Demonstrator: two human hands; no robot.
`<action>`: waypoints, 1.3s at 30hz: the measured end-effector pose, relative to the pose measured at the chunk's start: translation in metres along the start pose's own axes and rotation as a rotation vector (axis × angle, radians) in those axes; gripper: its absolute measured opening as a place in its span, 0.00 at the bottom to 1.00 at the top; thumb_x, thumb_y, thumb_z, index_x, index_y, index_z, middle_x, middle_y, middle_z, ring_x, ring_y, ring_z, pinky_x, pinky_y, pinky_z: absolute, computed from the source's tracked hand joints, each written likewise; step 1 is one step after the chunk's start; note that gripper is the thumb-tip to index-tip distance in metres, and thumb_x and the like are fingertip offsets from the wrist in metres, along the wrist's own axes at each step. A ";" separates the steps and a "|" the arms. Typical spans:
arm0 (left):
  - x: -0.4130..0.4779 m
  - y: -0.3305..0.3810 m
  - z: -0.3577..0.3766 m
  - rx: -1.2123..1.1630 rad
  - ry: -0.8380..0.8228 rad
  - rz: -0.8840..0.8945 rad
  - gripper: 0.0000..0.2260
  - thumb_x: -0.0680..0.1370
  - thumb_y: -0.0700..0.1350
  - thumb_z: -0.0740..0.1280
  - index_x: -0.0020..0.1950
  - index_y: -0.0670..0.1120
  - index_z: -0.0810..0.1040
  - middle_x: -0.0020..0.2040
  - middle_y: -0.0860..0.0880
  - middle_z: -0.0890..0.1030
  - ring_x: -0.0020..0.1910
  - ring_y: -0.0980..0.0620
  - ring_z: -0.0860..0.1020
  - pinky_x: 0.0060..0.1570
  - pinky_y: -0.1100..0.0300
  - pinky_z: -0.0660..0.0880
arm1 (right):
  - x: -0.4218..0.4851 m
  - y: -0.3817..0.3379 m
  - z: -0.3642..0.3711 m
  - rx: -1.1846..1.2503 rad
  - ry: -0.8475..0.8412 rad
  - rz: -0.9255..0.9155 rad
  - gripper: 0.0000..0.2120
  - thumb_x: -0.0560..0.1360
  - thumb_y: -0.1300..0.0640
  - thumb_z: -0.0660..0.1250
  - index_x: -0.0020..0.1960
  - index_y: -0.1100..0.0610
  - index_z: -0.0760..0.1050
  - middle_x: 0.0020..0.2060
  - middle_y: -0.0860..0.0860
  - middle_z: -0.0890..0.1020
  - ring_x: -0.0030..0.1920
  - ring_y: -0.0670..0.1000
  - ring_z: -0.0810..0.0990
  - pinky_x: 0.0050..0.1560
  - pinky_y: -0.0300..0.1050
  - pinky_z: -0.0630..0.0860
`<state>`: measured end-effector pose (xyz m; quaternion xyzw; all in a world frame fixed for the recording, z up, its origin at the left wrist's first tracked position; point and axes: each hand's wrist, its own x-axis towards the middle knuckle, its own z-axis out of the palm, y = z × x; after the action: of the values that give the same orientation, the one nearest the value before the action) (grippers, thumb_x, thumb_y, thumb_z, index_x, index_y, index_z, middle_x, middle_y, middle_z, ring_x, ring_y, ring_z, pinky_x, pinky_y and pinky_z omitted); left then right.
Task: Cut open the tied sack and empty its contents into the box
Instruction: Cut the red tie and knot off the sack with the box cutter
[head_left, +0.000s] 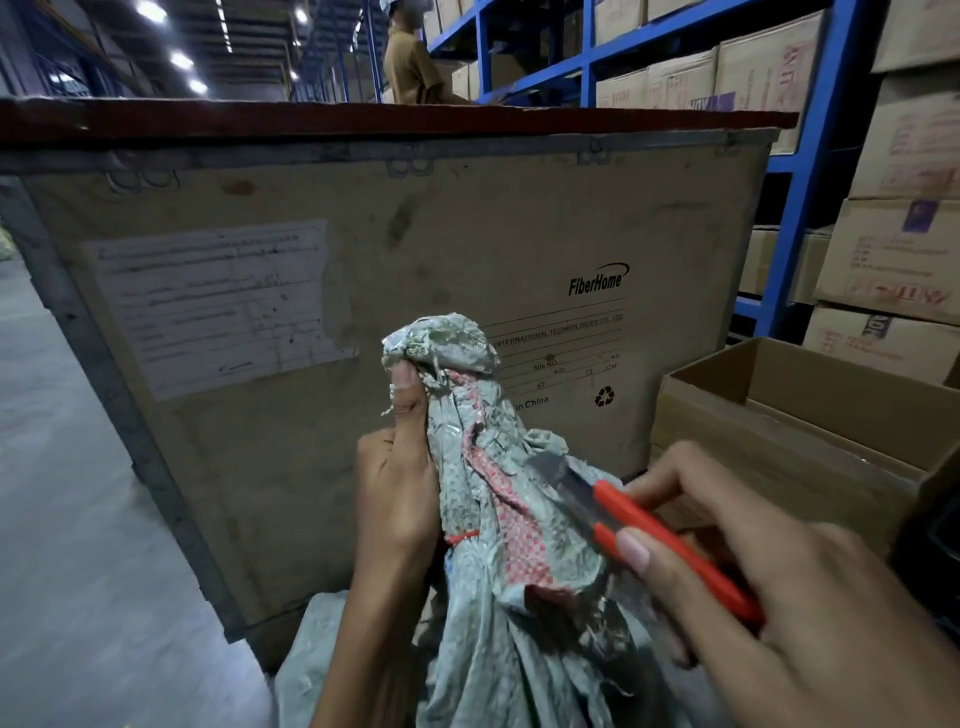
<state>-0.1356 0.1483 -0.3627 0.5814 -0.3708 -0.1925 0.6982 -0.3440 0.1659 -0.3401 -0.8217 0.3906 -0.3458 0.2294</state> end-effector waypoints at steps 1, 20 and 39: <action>0.000 0.000 0.001 0.003 -0.065 -0.042 0.38 0.72 0.77 0.53 0.33 0.41 0.74 0.35 0.43 0.77 0.32 0.45 0.75 0.37 0.54 0.72 | -0.004 -0.012 -0.008 0.079 0.009 0.063 0.15 0.74 0.30 0.56 0.52 0.37 0.71 0.33 0.44 0.84 0.23 0.46 0.80 0.24 0.40 0.78; -0.021 0.013 0.018 0.099 -0.654 0.192 0.20 0.76 0.56 0.74 0.47 0.38 0.82 0.29 0.51 0.73 0.25 0.56 0.69 0.26 0.63 0.67 | 0.029 0.053 -0.001 0.227 0.311 -0.019 0.15 0.76 0.47 0.70 0.32 0.49 0.75 0.23 0.46 0.69 0.24 0.43 0.65 0.27 0.36 0.62; -0.019 -0.002 0.020 0.207 -0.439 0.024 0.22 0.75 0.65 0.70 0.51 0.46 0.83 0.45 0.59 0.85 0.45 0.58 0.83 0.45 0.63 0.74 | 0.036 0.080 0.007 0.294 0.435 0.086 0.13 0.75 0.44 0.69 0.41 0.54 0.80 0.25 0.54 0.72 0.26 0.57 0.71 0.28 0.53 0.72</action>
<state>-0.1622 0.1474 -0.3692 0.5897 -0.5382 -0.2668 0.5398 -0.3609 0.0906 -0.3826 -0.6688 0.4109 -0.5570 0.2714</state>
